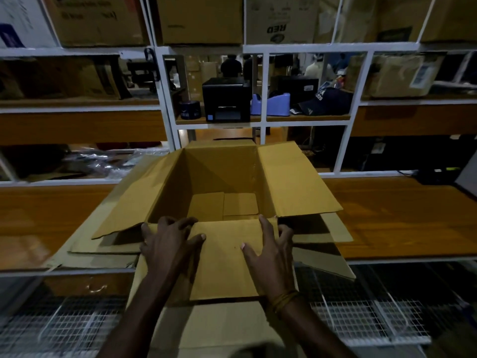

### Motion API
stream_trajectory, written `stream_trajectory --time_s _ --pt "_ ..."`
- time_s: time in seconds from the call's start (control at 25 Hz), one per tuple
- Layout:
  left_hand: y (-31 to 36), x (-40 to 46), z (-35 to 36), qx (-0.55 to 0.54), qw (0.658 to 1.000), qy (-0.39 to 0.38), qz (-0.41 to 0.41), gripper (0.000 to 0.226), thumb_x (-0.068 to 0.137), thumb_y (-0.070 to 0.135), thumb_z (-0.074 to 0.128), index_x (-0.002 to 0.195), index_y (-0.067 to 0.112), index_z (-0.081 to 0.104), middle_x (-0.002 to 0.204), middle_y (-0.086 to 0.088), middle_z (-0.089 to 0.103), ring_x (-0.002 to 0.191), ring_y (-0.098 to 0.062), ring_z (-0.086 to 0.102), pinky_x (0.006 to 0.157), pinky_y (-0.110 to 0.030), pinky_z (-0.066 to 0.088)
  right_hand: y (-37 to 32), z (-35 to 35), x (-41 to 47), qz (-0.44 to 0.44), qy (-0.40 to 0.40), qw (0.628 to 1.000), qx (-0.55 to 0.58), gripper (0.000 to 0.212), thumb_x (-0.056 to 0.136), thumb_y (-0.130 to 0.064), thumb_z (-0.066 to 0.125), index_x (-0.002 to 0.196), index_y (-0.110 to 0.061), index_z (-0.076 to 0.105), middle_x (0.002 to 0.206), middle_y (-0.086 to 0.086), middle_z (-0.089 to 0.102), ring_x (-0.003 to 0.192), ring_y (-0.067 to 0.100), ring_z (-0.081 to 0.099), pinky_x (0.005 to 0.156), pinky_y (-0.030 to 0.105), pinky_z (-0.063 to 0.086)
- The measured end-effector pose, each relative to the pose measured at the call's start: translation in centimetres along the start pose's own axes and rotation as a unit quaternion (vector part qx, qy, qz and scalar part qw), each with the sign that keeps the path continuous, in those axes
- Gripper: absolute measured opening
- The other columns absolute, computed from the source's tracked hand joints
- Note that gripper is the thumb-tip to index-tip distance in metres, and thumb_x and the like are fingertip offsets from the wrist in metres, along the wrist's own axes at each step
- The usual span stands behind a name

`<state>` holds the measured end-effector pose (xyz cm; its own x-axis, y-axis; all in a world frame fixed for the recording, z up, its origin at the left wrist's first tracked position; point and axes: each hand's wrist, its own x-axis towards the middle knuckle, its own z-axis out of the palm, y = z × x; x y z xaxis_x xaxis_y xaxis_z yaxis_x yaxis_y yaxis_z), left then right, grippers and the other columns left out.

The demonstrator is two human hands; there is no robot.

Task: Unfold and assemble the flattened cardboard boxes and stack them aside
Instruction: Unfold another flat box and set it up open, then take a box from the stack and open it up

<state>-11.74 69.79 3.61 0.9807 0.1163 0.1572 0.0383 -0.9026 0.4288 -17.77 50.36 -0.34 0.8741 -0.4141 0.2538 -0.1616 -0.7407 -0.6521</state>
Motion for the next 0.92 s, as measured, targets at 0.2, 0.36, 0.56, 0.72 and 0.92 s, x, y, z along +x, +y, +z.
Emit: stream_trajectory --time_s 0.2,0.36,0.56,0.72,0.92 --pt "0.5 -1.9 2.3 0.030 0.997 0.041 0.061 0.070 0.079 0.057 0.070 0.141 0.045 0.041 0.151 -0.004 0.030 0.145 -0.042 0.003 0.108 -0.066 0.027 -0.4 2.1 -0.7 -0.032 0.038 0.997 -0.052 0.077 0.092 -0.048 0.057 0.154 -0.043 0.012 0.160 0.011 -0.019 0.147 0.033 0.010 0.108 0.047 0.038" --pt "0.7 -1.9 2.7 0.036 0.995 0.030 0.094 0.073 0.083 0.054 0.067 0.146 0.046 0.031 0.155 -0.004 0.025 0.147 -0.041 -0.003 0.113 -0.064 0.018 -0.4 2.7 -0.8 -0.048 0.043 0.997 -0.050 0.072 0.093 -0.045 0.056 0.152 -0.045 0.015 0.160 0.009 -0.020 0.149 0.033 0.007 0.111 0.050 0.037" --pt "1.9 -1.8 3.6 0.032 0.985 0.032 0.164 0.068 0.084 0.053 0.066 0.144 0.045 0.035 0.153 -0.002 0.031 0.148 -0.039 0.002 0.113 -0.066 0.012 0.1 2.2 -0.4 -0.078 0.049 0.995 -0.048 0.068 0.092 -0.046 0.059 0.150 -0.045 0.023 0.161 0.006 -0.016 0.150 0.029 0.001 0.115 0.051 0.028" --pt "4.1 -2.3 4.6 -0.020 0.973 0.049 0.223 0.060 0.084 0.046 0.070 0.139 0.042 0.047 0.152 -0.004 0.035 0.148 -0.039 0.010 0.113 -0.066 0.013 2.1 0.5 0.2 -0.097 0.052 0.993 -0.048 0.066 0.091 -0.051 0.059 0.147 -0.045 0.026 0.161 0.003 -0.013 0.150 0.027 0.003 0.113 0.050 0.033" --pt "8.9 -3.6 5.9 -0.077 0.957 0.053 0.273 0.059 0.084 0.029 0.074 0.138 0.039 0.049 0.155 -0.004 0.031 0.148 -0.038 0.011 0.113 -0.062 0.021 6.3 -2.4 1.4 -0.131 0.060 0.989 -0.013 0.065 0.089 -0.059 0.055 0.147 -0.047 0.028 0.162 0.001 -0.007 0.149 0.030 0.012 0.107 0.052 0.042"
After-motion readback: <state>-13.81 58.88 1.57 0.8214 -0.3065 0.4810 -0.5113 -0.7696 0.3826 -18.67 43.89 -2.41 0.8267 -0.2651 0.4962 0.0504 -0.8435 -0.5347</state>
